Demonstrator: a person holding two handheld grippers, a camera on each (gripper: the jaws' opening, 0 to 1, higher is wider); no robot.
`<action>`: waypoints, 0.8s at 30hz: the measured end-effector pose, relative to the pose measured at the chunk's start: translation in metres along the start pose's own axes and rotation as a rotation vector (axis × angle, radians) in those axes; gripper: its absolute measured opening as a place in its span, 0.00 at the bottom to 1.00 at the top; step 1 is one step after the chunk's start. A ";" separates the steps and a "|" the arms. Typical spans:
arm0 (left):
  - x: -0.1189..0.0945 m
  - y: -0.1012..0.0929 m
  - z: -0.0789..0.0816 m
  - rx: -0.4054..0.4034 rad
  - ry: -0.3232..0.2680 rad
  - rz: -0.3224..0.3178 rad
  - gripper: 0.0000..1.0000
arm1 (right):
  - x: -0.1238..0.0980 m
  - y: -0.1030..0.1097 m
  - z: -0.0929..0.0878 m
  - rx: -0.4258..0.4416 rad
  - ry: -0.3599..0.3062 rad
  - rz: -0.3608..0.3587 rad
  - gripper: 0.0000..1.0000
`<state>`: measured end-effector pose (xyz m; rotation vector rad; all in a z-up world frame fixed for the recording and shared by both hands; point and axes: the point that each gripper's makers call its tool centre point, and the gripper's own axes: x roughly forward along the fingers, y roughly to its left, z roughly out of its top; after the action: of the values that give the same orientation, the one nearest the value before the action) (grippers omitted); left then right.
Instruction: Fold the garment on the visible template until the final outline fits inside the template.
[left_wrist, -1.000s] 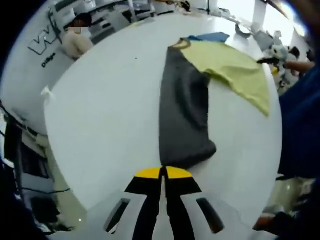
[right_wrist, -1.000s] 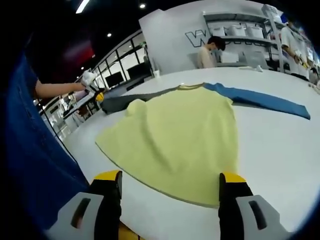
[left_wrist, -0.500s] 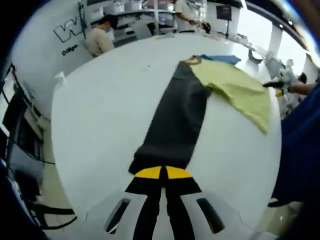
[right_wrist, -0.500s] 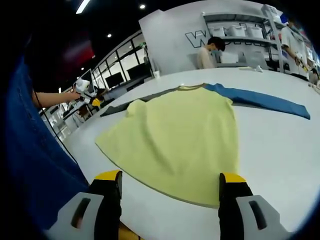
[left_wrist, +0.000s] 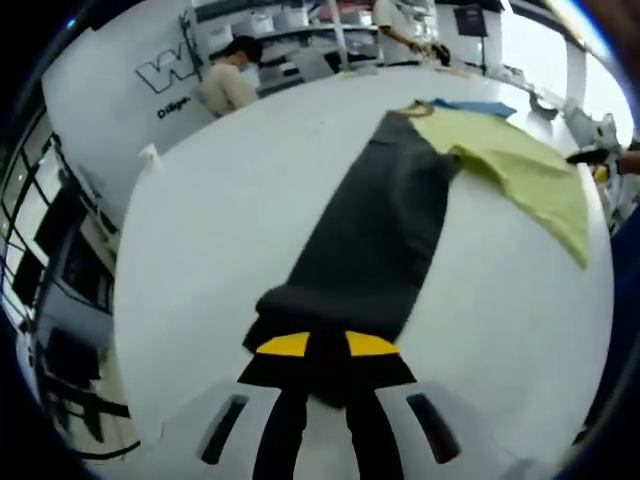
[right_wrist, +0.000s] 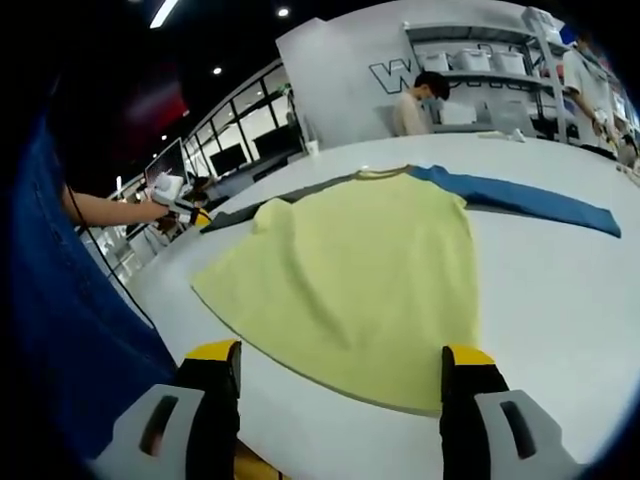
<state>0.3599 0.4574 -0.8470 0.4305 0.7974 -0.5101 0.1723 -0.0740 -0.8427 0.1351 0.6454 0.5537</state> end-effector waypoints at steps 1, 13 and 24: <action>0.000 -0.001 -0.002 -0.008 0.005 -0.001 0.14 | 0.000 0.003 0.001 -0.001 0.002 0.000 0.84; -0.005 -0.004 -0.013 -0.026 0.017 -0.013 0.16 | 0.000 0.005 0.000 -0.007 0.011 0.008 0.85; -0.016 -0.013 -0.032 -0.014 0.021 -0.009 0.07 | 0.001 0.007 0.000 -0.012 0.007 0.006 0.86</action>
<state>0.3248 0.4691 -0.8573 0.4201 0.8228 -0.5094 0.1699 -0.0680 -0.8407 0.1243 0.6484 0.5636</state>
